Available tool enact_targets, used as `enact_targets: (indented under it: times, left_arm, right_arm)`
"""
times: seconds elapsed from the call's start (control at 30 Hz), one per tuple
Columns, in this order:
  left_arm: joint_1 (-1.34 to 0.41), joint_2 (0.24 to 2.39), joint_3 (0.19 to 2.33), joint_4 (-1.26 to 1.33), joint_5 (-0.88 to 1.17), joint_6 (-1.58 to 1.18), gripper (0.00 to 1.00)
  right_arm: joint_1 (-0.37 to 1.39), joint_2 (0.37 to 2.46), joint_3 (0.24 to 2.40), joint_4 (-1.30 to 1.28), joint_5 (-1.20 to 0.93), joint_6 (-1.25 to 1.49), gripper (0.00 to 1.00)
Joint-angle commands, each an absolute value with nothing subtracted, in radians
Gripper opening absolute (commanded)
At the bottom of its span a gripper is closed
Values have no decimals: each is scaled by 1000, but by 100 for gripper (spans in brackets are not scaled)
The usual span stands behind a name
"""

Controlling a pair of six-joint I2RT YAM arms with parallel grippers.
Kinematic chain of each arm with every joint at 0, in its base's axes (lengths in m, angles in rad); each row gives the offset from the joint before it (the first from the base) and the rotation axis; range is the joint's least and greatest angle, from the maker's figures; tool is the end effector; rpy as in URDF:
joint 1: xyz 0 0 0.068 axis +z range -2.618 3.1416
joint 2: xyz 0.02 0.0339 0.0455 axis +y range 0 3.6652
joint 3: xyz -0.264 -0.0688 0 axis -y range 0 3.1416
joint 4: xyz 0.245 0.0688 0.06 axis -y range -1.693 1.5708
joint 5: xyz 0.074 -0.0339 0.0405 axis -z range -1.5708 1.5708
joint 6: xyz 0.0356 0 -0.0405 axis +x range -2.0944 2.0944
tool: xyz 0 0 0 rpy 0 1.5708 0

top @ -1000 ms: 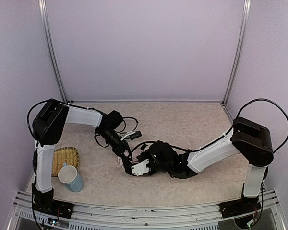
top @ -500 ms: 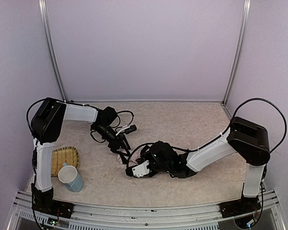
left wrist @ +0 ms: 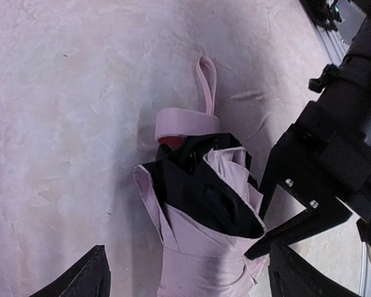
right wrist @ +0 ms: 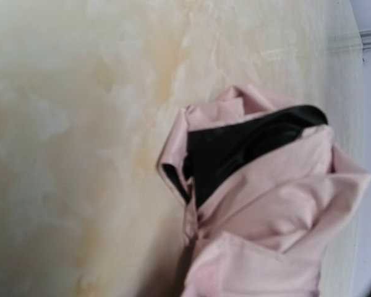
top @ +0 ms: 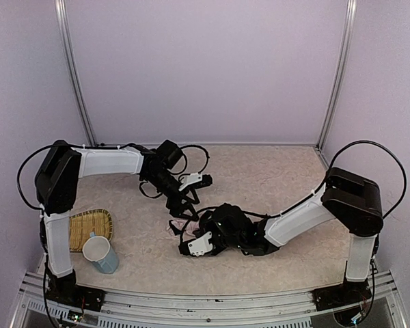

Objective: Put away the umbrella

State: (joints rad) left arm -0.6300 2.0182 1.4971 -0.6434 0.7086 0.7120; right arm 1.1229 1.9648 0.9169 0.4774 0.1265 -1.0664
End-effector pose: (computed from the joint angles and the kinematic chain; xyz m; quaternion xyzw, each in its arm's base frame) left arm 0.3229 -0.2641 0.1888 0.6260 0.6759 -0.3318 0.2030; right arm 0.1719 0.3475 0.1159 -0.7645 0.4284 -0.0419 0.4800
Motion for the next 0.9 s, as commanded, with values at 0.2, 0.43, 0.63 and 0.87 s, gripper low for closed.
enact_targets:
  times: [0.2, 0.43, 0.63, 0.87]
  left_arm:
    - [-684, 2110, 1469, -654, 473, 673, 85]
    - [-678, 2188, 1472, -703, 443, 656, 67]
    - [-608, 2235, 1477, -710, 495, 613, 48]
    - [-581, 2244, 1489, -704, 548, 600, 21]
  right_arm:
    - [1127, 1984, 887, 413, 132, -1049, 0]
    - [1129, 1962, 873, 425, 152, -1035, 0]
    - [1148, 1937, 821, 535, 248, -999, 15]
    - [1168, 1799, 753, 574, 324, -764, 22]
